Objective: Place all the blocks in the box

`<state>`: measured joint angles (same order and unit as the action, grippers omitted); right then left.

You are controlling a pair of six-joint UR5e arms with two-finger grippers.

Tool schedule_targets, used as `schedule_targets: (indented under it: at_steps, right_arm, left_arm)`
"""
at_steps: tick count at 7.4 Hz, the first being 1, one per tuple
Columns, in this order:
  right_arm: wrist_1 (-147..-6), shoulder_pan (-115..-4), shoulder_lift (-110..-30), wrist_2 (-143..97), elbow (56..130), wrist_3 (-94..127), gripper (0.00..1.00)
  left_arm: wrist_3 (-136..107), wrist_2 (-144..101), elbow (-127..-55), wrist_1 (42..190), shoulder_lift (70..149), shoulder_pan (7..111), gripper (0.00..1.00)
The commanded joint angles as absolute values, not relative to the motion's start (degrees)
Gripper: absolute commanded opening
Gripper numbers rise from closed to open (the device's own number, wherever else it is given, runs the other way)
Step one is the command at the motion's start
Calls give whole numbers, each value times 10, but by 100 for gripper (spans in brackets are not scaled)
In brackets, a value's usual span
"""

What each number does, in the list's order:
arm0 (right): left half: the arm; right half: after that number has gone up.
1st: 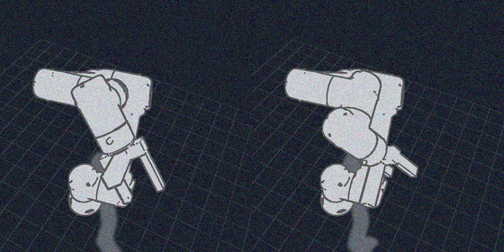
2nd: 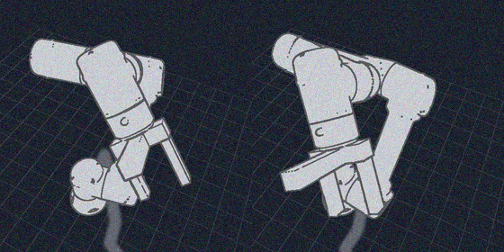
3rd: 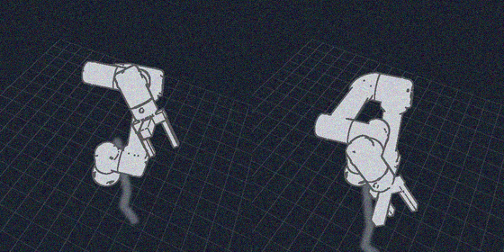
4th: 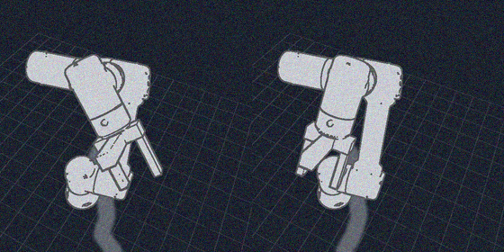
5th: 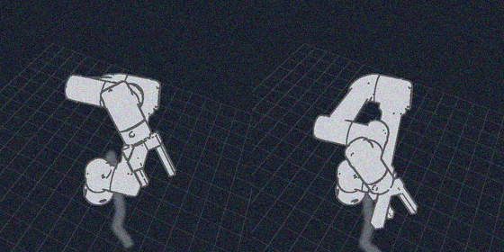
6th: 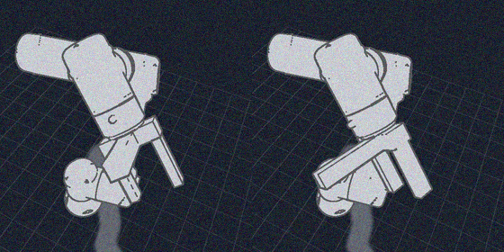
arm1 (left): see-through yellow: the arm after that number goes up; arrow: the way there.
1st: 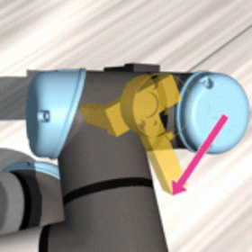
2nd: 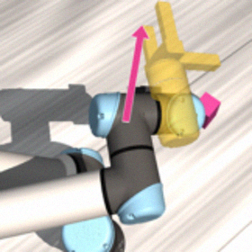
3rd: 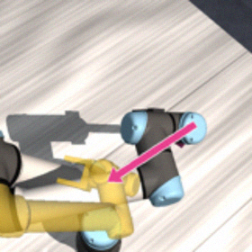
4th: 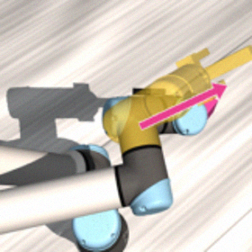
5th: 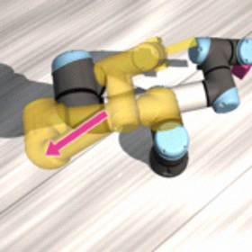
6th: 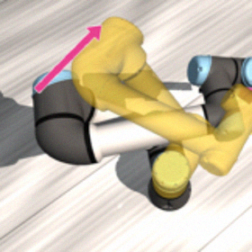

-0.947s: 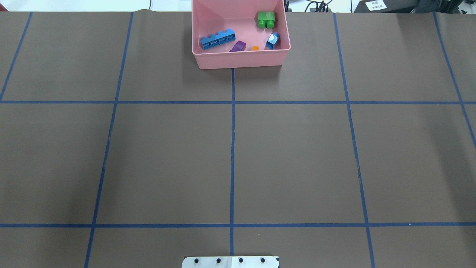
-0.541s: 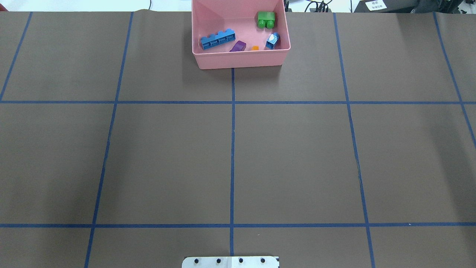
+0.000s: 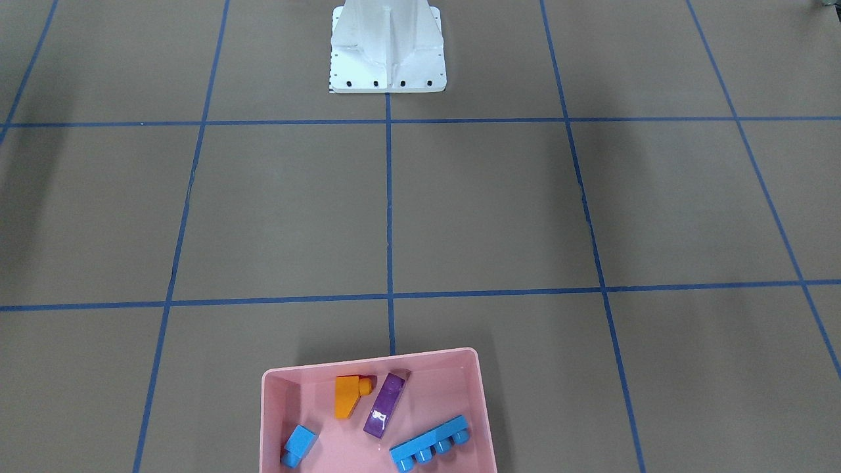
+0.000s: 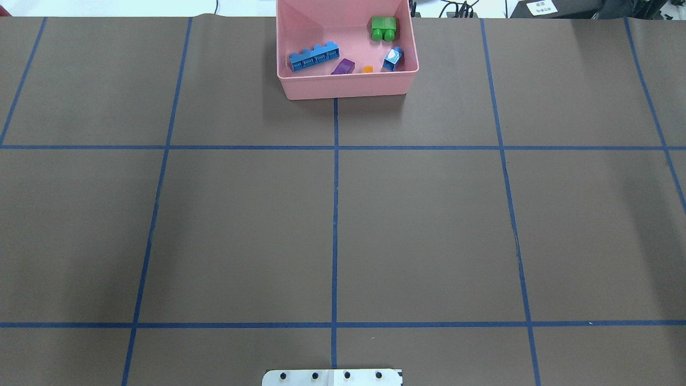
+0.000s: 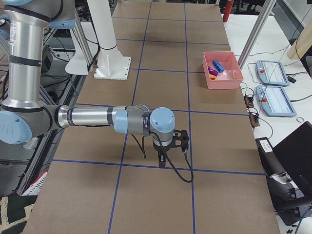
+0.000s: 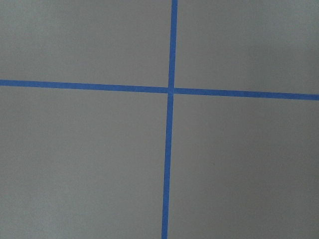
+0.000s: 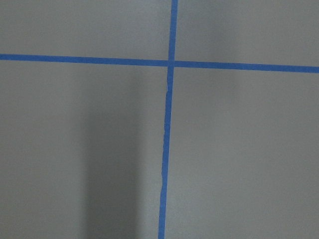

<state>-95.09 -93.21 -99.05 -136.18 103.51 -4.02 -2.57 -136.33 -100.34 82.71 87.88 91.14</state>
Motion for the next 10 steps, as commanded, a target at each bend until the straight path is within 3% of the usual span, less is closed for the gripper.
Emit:
schedule_targets:
  at_steps: [1,10]
  right_arm:
    - [-929,-927,-991,-1344,1035,-19,100]
    - [-905,-922,-1003,-1355,1035,-12,100]
  left_arm:
    - [-34,-1362,-1004,828,879,911,100]
    - [-34,-1361,-999,828,878,911,100]
